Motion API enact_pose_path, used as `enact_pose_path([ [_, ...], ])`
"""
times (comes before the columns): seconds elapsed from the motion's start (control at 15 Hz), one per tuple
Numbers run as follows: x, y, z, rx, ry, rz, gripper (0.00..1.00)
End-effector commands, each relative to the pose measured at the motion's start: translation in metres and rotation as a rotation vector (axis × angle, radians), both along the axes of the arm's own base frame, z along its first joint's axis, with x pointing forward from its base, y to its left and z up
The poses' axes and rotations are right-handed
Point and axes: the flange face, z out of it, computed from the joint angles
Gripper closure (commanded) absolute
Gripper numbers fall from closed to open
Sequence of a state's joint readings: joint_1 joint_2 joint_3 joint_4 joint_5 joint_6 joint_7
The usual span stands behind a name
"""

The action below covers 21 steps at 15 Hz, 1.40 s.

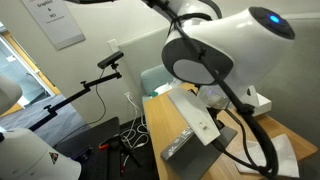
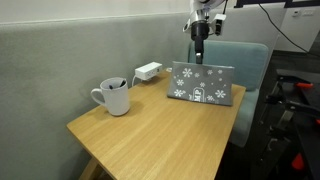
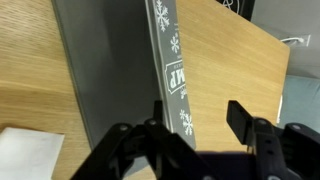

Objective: Fold the mat in half and then remove the pen from the mug and put them on the table

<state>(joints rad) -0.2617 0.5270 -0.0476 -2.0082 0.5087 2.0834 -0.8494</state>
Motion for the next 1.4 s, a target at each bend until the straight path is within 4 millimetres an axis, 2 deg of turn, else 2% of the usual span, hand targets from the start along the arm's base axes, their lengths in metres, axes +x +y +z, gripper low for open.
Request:
enact_pose_path([
  [0.0,-0.002,0.017,0.033,-0.129,0.006,0.005,0.01],
  [0.27,0.003,0.039,0.058,-0.260,0.007,0.041,0.00],
  [0.53,0.015,0.075,0.072,-0.346,-0.067,0.094,0.00],
  [1.0,0.040,0.164,0.080,-0.391,-0.315,0.179,0.00],
  [1.33,0.053,0.222,0.086,-0.441,-0.414,0.289,0.00],
])
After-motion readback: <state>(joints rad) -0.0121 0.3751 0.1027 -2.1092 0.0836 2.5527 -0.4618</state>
